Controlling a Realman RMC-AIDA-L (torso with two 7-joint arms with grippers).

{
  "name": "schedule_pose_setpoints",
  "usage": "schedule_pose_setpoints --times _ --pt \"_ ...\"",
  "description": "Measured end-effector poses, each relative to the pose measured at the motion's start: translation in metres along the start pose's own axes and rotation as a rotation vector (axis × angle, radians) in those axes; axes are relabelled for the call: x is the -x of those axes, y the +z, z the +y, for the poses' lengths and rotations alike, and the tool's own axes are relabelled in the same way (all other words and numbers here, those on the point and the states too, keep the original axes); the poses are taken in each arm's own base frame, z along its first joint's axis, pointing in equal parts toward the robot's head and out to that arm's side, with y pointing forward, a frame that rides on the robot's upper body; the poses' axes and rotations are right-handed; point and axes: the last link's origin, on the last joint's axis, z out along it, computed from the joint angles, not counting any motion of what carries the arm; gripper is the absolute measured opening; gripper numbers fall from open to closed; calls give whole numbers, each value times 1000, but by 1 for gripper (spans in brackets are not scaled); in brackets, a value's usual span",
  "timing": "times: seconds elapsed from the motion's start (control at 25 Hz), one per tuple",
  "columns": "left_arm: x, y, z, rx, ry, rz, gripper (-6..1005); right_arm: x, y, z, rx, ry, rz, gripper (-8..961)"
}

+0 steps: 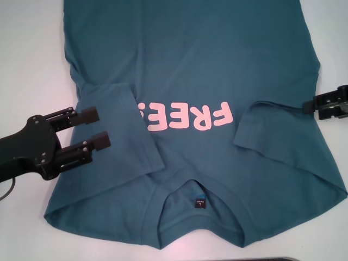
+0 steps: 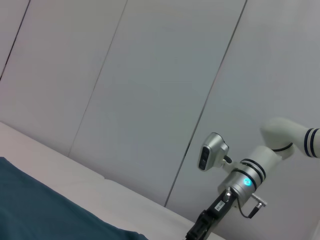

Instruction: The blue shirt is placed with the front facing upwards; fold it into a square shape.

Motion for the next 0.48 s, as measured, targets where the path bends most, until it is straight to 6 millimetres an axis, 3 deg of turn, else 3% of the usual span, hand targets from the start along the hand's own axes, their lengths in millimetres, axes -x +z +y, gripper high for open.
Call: schedule_pose_setpoints --times 0.48 --pt "0 -1 0 -2 -1 0 643 8 20 5 4 14 -34 659"
